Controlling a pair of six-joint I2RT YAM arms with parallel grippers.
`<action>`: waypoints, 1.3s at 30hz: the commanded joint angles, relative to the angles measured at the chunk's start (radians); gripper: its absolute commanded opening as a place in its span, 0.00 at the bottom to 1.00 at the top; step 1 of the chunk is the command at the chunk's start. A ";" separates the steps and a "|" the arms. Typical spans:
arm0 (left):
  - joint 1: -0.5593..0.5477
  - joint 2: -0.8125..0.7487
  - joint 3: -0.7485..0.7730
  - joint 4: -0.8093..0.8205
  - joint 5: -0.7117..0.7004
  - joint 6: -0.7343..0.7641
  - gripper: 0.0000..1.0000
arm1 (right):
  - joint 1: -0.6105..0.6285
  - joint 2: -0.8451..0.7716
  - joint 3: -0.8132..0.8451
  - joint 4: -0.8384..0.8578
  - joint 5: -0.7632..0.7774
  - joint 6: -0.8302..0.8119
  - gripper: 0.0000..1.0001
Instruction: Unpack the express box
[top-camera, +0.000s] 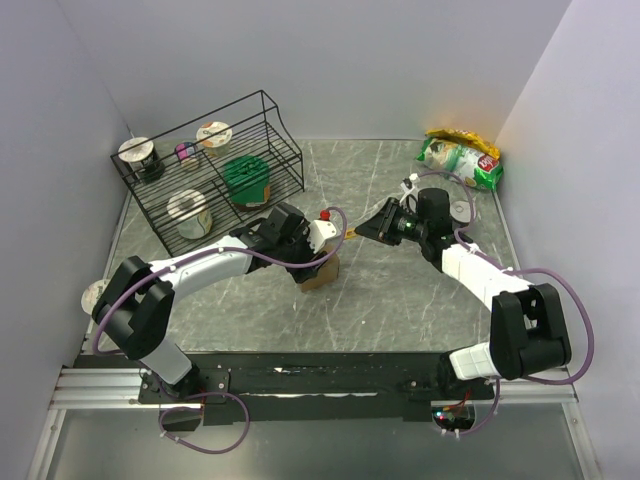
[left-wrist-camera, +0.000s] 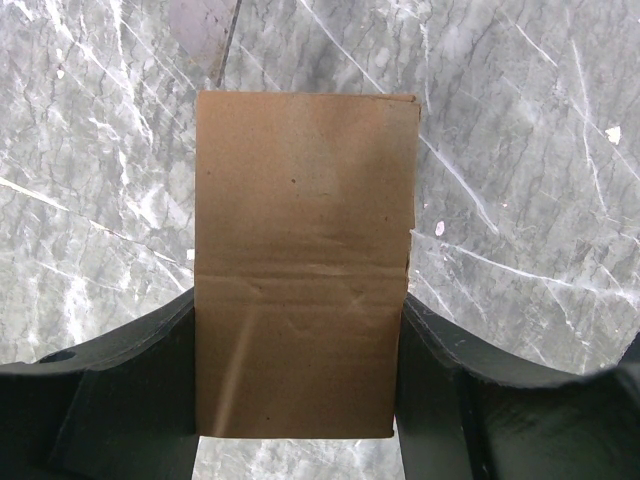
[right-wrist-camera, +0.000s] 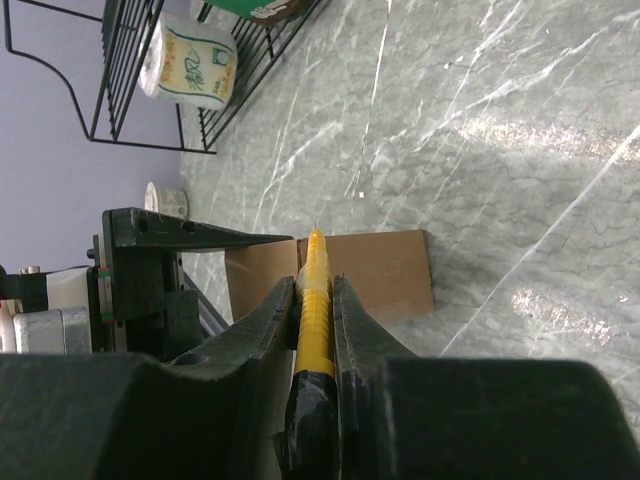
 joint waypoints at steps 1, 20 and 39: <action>0.000 -0.006 0.011 0.027 0.017 -0.013 0.58 | 0.008 -0.008 0.064 0.048 0.007 -0.001 0.00; 0.000 0.002 0.011 0.033 0.023 -0.019 0.58 | 0.013 -0.006 0.070 0.011 0.001 -0.034 0.00; 0.000 0.020 0.015 0.036 -0.026 -0.037 0.56 | 0.026 -0.005 0.088 -0.040 -0.017 -0.053 0.00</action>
